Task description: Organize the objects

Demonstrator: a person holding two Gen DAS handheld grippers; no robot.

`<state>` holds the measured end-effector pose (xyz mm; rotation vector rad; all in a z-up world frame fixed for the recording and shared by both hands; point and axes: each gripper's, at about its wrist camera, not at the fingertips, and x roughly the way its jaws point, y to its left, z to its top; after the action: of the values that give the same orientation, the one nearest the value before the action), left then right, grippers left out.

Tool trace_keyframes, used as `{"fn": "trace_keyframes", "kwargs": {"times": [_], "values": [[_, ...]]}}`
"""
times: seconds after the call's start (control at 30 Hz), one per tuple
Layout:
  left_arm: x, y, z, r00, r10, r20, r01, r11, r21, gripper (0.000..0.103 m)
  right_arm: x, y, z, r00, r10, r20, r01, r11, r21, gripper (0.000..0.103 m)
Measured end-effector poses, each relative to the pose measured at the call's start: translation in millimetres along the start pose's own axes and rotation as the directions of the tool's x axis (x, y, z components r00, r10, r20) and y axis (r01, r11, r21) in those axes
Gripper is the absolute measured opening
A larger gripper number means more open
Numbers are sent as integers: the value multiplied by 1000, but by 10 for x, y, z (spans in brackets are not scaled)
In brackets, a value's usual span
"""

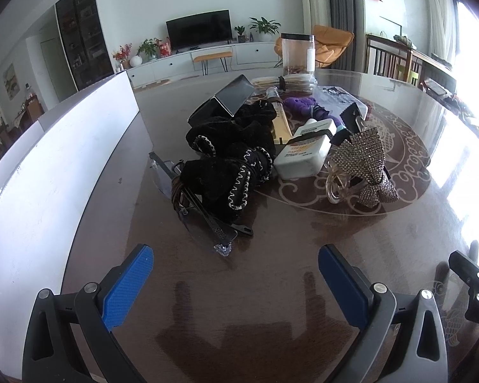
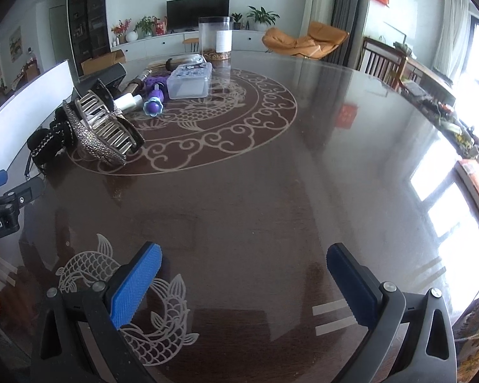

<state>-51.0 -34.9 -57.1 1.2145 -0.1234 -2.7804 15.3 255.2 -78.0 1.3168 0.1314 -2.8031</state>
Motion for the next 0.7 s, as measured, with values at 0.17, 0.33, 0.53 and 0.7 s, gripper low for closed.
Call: {"fn": "trace_keyframes", "kwargs": {"times": [0.17, 0.33, 0.53, 0.7], "values": [[5, -10, 3, 1000, 6, -3, -6, 1000, 12, 103, 13, -45, -9, 1000, 11, -12, -11, 1000, 18, 103], [9, -8, -2, 1000, 5, -10, -5, 1000, 11, 103, 23, -73, -11, 999, 31, -19, -30, 999, 42, 103], [9, 96, -70, 998, -15, -66, 14, 1000, -4, 103, 27, -80, -11, 1000, 26, -12, -26, 999, 45, 103], [-76, 258, -243, 993, -33, -114, 32, 999, -8, 103, 32, -76, -13, 1000, 25, -7, -24, 999, 45, 103]]}}
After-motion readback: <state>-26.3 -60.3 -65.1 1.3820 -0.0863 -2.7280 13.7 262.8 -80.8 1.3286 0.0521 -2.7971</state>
